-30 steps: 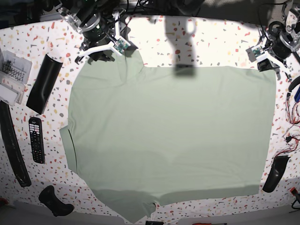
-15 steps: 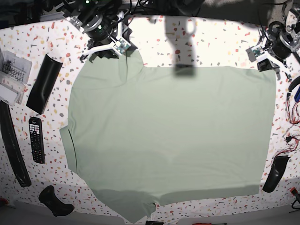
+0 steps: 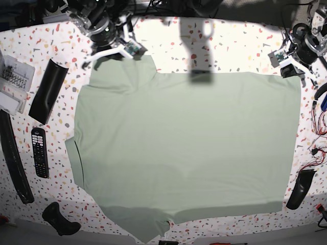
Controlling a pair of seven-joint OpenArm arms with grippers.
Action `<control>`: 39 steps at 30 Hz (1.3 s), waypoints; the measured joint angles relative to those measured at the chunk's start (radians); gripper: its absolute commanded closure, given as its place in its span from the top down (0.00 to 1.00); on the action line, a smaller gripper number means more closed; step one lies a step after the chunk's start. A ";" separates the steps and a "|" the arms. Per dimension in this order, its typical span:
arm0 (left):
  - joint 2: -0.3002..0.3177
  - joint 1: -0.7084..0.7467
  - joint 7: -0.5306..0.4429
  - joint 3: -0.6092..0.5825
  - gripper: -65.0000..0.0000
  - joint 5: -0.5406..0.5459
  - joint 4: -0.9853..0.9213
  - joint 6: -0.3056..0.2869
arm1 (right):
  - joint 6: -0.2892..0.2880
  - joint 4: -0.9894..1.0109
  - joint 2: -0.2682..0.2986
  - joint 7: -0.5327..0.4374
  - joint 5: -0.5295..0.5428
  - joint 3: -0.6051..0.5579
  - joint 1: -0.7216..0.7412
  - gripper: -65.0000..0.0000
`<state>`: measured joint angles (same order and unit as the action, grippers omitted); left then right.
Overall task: Fold the T-shirt properly
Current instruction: 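Grasp the collar-side edge of the shirt with both grippers, then lift the collar edge and fold it over toward the hem with both grippers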
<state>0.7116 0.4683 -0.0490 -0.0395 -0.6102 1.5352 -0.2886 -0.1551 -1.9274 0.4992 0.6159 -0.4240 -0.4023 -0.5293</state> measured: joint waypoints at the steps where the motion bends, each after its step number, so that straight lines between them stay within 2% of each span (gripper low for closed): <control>1: 0.000 0.000 0.000 0.000 0.00 0.000 0.000 0.000 | 0.002 -0.015 0.003 -0.001 -0.011 0.000 0.000 0.00; 12: 0.000 0.000 0.000 0.000 0.00 0.000 0.000 0.000 | -0.001 -0.216 0.011 0.037 -0.015 0.005 0.000 0.00; 15: 0.000 0.000 0.000 0.000 0.00 0.000 0.000 0.000 | -0.001 -0.222 0.011 0.044 -0.055 0.016 0.000 0.00; 22: 0.001 0.000 0.003 0.000 0.00 0.000 0.003 0.000 | -0.001 -0.222 0.010 0.055 -0.055 0.099 0.000 0.00; 26: 0.001 0.001 0.043 0.000 0.00 0.000 0.045 -0.008 | -0.001 -0.222 0.011 0.055 -0.055 0.142 0.000 0.00; 32: 0.000 0.002 0.077 -0.001 0.00 0.000 0.128 -0.007 | -0.001 -0.222 0.010 0.055 -0.055 0.149 0.000 0.00; 39: 0.001 0.001 0.095 -0.001 0.00 0.000 0.140 -0.007 | -0.001 -0.222 0.010 0.051 -0.055 0.149 0.000 0.00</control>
<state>0.7124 0.4694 0.0460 -0.0406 -0.6102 1.6756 -0.2958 -0.1558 -2.1498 0.5095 0.6666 -0.4793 -0.2531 -0.5293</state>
